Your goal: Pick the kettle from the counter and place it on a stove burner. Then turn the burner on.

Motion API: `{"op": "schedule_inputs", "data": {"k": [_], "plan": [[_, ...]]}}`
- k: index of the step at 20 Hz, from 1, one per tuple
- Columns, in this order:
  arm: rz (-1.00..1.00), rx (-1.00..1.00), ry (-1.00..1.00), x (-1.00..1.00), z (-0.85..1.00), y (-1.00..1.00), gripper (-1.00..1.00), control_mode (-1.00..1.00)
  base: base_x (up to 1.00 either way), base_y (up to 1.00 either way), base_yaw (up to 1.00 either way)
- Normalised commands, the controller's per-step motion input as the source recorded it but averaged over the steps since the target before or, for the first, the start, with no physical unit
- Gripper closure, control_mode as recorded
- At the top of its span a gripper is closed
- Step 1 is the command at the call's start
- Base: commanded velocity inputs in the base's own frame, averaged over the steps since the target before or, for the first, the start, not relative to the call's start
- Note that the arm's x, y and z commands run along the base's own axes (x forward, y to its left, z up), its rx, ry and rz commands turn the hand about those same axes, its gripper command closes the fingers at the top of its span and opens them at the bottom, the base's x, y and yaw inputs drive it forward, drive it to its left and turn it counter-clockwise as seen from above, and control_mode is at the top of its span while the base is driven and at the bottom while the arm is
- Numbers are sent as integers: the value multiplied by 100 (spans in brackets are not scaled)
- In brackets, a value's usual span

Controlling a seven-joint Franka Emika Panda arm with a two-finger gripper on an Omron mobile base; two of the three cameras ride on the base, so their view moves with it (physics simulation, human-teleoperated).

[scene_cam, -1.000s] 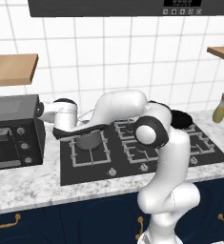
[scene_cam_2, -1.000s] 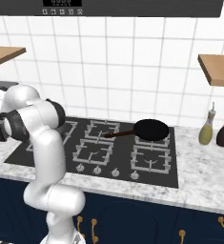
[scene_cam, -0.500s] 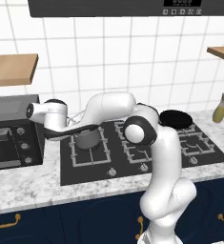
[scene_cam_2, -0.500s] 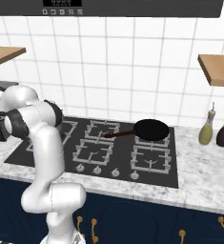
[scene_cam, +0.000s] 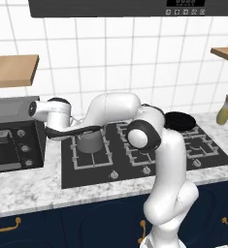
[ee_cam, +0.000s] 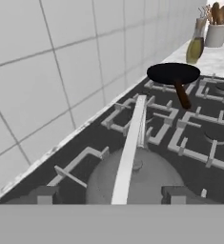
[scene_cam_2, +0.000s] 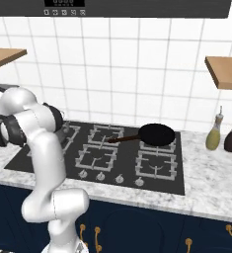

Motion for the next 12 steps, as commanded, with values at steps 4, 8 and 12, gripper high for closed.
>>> {"op": "schedule_inputs", "data": {"k": [4,8,12], "plan": [[0,7,-10,-12,86,-4,-100,-100,0,0,0],[0,12,-1,-97,63,-67,-100,-100,0,0,0],[0,26,-2,-100,30,-100,-100,-100,0,0,0]]}}
